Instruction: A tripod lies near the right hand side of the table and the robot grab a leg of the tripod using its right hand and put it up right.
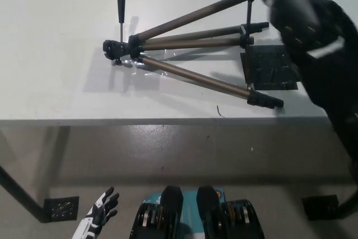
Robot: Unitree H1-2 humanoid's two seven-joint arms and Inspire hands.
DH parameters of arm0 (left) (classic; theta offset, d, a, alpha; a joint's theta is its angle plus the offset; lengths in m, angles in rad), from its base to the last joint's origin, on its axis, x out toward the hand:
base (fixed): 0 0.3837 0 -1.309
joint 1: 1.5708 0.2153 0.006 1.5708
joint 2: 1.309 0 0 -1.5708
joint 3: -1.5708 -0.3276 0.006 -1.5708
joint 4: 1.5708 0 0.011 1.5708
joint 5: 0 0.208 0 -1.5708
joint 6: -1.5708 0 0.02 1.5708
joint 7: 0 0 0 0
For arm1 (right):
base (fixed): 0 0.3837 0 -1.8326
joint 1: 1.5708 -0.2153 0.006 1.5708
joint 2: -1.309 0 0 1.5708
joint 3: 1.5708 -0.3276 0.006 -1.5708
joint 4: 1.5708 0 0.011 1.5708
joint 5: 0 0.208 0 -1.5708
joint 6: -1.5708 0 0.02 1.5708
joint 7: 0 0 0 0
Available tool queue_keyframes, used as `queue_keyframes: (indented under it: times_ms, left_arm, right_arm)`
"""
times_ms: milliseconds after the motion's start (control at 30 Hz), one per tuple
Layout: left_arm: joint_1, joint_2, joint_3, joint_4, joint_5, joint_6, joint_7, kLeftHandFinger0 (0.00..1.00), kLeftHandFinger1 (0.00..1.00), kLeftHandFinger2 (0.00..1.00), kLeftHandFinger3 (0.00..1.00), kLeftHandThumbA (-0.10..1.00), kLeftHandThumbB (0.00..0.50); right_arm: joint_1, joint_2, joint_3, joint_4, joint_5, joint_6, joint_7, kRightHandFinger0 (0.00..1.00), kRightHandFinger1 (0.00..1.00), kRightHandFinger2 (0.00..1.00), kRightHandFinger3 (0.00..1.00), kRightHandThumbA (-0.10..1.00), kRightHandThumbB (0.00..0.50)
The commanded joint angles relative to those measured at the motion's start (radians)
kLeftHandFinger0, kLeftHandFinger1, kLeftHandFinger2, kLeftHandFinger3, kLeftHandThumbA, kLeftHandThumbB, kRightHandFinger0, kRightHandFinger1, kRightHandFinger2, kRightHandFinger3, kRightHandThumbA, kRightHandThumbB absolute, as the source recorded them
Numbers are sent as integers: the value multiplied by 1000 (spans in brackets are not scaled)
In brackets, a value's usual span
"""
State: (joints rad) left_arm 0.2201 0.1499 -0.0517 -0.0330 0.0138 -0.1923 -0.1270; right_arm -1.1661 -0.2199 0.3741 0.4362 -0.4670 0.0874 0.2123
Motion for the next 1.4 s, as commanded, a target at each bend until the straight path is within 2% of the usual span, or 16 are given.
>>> queue_keyframes:
  times_ms: [0, 533, 667, 700, 733, 800, 833, 867, 900, 933, 967, 1000, 1067, 1200, 1300, 1367]
  left_arm:
    - [27, 12, 0, -33, 6, -52, -5, 1000, 1000, 1000, 1000, 1000, 385]
    - [31, 19, -4, -24, 21, -93, -7, 1000, 1000, 1000, 1000, 1000, 347]
    - [36, 21, -6, -28, 22, -87, -9, 1000, 1000, 1000, 1000, 1000, 362]
    - [31, 21, -6, -30, 22, -80, -9, 1000, 1000, 1000, 1000, 1000, 370]
    - [30, 20, -6, -30, 21, -78, -10, 1000, 1000, 1000, 1000, 1000, 372]
    - [31, 21, -5, -37, 15, -76, -12, 1000, 1000, 1000, 1000, 1000, 368]
    - [32, 20, -7, -45, 12, -63, -14, 1000, 1000, 1000, 1000, 1000, 374]
    - [29, 22, -7, -47, 11, -61, -17, 1000, 1000, 1000, 1000, 1000, 377]
    - [25, 27, -8, -44, 17, -68, -18, 1000, 1000, 1000, 1000, 1000, 366]
    - [19, 29, -8, -42, 20, -69, -18, 1000, 1000, 1000, 1000, 1000, 363]
    - [17, 30, -8, -42, 4, -71, -26, 1000, 1000, 1000, 1000, 1000, 357]
    - [14, 30, -9, -40, 3, -67, -26, 1000, 1000, 1000, 1000, 1000, 363]
    - [19, 28, -10, -43, 10, -59, -24, 1000, 1000, 1000, 1000, 1000, 365]
    - [23, 32, -13, -24, 24, -103, -21, 1000, 1000, 1000, 1000, 1000, 328]
    - [19, 34, -13, -23, 14, -90, -28, 1000, 1000, 1000, 1000, 1000, 347]
    - [13, 34, -14, -20, 17, -91, -27, 1000, 1000, 1000, 1000, 1000, 363]
  right_arm:
    - [-373, 95, 199, 464, -229, 62, 57, 1000, 1000, 1000, 1000, 959, 500]
    - [-427, 191, 437, 903, -265, 74, -7, 1000, 1000, 1000, 1000, 931, 500]
    - [-400, 201, 591, 956, -387, 118, -45, 1000, 1000, 1000, 1000, 948, 500]
    - [-396, 197, 636, 963, -423, 129, -76, 1000, 1000, 1000, 1000, 777, 500]
    - [-393, 196, 657, 968, -433, 141, -103, 1000, 1000, 1000, 1000, 751, 500]
    - [-382, 178, 702, 972, -455, 120, -173, 1000, 951, 892, 977, 383, 397]
    - [-377, 167, 712, 969, -459, 105, -223, 790, 637, 558, 939, 313, 426]
    - [-370, 144, 739, 961, -487, 71, -333, 103, 100, 225, 825, 259, 466]
    - [-360, 132, 732, 953, -485, 70, -426, 4, 4, 27, 496, 293, 497]
    - [-359, 127, 728, 951, -482, 70, -462, 0, 0, 17, 382, 304, 500]
    - [-353, 116, 698, 942, -455, 44, -510, 0, 0, 69, 271, 202, 425]
    - [-350, 111, 670, 939, -428, 16, -528, 0, 0, 182, 297, 107, 366]
    - [-341, 103, 630, 933, -389, -23, -533, 0, 10, 311, 419, 29, 358]
    - [-301, 92, 548, 925, -330, -85, -660, 0, 0, 261, 384, -100, 344]
    - [-291, 90, 499, 926, -303, -104, -698, 0, 8, 400, 346, -100, 308]
    - [-286, 89, 436, 925, -257, -136, -717, 0, 0, 385, 367, -100, 325]
